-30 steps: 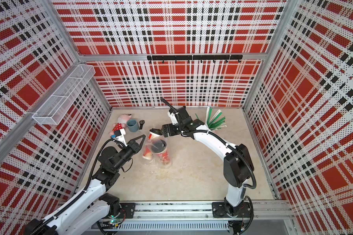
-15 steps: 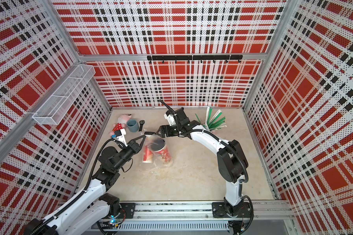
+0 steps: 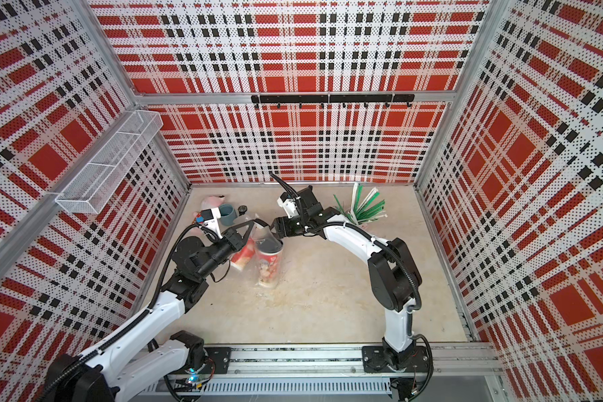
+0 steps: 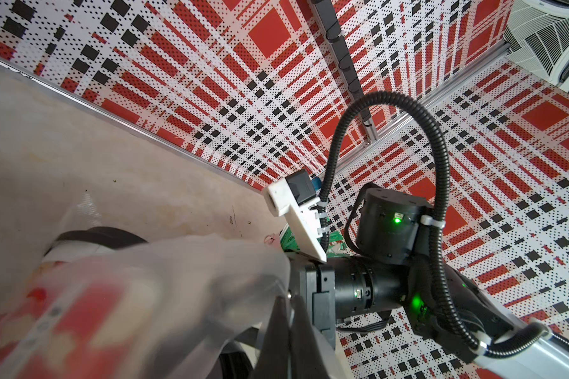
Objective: Pack milk tea into plastic carrier bags
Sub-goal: Adjust the plastic carrier bag at the center of the board.
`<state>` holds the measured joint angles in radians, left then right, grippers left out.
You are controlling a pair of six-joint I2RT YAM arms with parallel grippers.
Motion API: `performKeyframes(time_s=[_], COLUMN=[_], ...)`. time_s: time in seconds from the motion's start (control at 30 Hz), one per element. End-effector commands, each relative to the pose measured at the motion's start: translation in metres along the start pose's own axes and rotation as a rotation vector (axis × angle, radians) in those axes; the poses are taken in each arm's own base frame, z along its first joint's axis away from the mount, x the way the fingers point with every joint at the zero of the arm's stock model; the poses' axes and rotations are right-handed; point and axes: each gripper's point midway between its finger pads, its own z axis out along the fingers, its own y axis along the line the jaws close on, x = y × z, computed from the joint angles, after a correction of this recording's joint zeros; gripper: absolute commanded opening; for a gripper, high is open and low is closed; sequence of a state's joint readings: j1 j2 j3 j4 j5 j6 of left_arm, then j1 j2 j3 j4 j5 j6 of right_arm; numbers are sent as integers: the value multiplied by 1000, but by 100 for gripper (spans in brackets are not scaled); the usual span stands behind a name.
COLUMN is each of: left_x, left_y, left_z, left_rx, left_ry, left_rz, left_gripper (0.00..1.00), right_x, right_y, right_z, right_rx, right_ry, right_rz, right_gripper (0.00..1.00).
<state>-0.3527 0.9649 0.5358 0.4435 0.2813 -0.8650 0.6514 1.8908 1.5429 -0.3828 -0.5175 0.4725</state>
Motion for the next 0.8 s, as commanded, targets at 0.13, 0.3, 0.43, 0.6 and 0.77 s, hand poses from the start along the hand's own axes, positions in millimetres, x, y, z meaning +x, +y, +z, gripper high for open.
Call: performKeyframes(time_s=[0.13,0.3,0.43,0.6,0.77], left_x=[-15,-16,-16,-17,-17], left_y=[-19,-20,-19,-21,-23], left_z=[3,4,5,8,9], left_rx=[58,59,55,67,76], left_ry=[-26,-28,-27,-19,-17], left_rz=[45,47,55,60,62], left_gripper=[0,0,0,0,0], right_x=[-11,-9,-11,-13,-10], right_y=[18,12,8,12,1], right_z=[-17,-15,-23,-41,-64], right_rx=[-29,2,49,74,109], right_ry=[-56,-46,-65,-110,-162], right_rz=[-21,-4,-3,-6,13], right_gripper=[38,16,0,0,5])
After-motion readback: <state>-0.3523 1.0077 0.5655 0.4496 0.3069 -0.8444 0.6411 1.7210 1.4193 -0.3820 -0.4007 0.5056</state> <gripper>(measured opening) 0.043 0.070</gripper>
